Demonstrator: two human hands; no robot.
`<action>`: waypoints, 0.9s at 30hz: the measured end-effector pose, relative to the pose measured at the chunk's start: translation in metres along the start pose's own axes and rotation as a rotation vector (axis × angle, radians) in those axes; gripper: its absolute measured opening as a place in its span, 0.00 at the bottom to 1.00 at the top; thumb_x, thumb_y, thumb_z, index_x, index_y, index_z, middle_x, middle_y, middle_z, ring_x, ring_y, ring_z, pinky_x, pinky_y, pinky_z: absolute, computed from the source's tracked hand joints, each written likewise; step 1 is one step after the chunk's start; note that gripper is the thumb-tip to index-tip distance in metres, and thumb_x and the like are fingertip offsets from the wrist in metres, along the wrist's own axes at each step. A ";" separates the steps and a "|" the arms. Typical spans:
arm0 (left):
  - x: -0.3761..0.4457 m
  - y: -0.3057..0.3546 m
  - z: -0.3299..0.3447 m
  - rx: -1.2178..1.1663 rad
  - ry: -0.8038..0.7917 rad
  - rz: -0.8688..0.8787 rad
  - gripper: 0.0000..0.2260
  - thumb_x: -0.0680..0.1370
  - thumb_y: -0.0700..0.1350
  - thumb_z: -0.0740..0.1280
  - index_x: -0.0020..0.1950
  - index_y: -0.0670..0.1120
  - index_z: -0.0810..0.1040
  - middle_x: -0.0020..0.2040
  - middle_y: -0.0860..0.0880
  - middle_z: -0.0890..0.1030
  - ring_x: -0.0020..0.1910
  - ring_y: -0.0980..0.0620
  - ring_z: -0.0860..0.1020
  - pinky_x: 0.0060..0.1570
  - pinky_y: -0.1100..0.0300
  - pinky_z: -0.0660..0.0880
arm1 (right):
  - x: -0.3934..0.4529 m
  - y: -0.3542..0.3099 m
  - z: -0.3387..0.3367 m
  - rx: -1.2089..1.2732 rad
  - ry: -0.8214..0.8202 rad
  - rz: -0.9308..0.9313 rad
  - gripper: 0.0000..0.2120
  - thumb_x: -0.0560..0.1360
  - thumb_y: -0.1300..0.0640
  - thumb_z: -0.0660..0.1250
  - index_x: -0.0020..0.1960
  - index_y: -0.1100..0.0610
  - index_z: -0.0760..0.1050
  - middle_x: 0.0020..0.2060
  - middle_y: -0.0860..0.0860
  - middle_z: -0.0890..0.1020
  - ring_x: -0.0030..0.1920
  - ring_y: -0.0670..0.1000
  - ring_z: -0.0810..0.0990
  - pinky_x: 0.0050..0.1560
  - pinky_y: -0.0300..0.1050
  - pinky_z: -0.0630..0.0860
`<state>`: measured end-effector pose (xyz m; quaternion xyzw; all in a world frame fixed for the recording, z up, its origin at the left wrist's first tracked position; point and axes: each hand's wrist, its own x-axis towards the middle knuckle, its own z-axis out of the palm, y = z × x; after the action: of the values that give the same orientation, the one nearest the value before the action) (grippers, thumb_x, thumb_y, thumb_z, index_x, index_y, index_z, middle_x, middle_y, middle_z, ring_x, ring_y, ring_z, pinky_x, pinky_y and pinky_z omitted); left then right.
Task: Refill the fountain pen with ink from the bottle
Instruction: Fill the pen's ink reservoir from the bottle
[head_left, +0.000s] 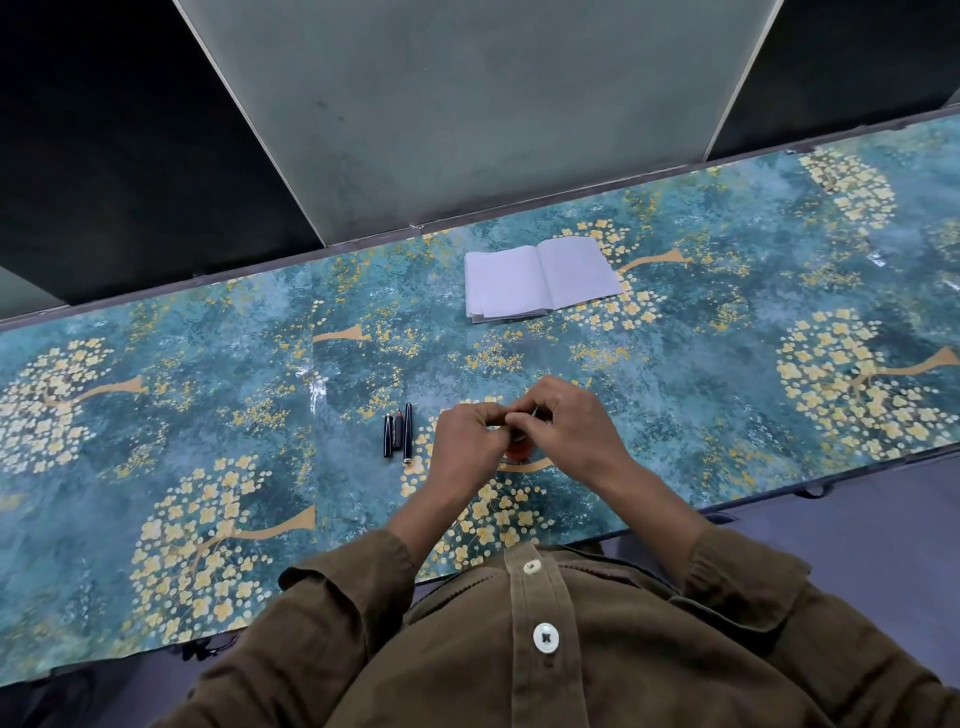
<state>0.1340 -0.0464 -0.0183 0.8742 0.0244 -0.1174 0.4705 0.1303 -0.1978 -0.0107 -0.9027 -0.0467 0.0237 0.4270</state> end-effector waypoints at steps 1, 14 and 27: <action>-0.001 0.000 0.000 0.005 -0.001 -0.005 0.10 0.72 0.35 0.70 0.47 0.46 0.88 0.42 0.49 0.88 0.38 0.62 0.83 0.40 0.71 0.78 | 0.000 0.000 0.000 -0.016 0.013 0.008 0.04 0.73 0.53 0.75 0.43 0.53 0.83 0.40 0.45 0.79 0.41 0.47 0.78 0.41 0.43 0.75; 0.001 0.004 0.001 -0.004 -0.008 -0.065 0.10 0.72 0.36 0.70 0.48 0.46 0.88 0.41 0.49 0.88 0.38 0.61 0.84 0.39 0.69 0.79 | 0.003 0.005 -0.003 0.049 -0.057 -0.008 0.03 0.73 0.56 0.74 0.46 0.54 0.84 0.43 0.47 0.81 0.42 0.48 0.79 0.46 0.48 0.78; 0.000 0.007 0.002 -0.004 -0.003 -0.105 0.09 0.72 0.37 0.70 0.48 0.46 0.88 0.41 0.48 0.88 0.40 0.56 0.85 0.45 0.53 0.83 | 0.006 0.009 -0.004 0.104 -0.086 -0.015 0.05 0.73 0.56 0.73 0.49 0.52 0.83 0.44 0.49 0.82 0.45 0.50 0.81 0.49 0.50 0.79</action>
<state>0.1350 -0.0514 -0.0139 0.8706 0.0696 -0.1433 0.4656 0.1370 -0.2062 -0.0152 -0.8771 -0.0705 0.0615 0.4711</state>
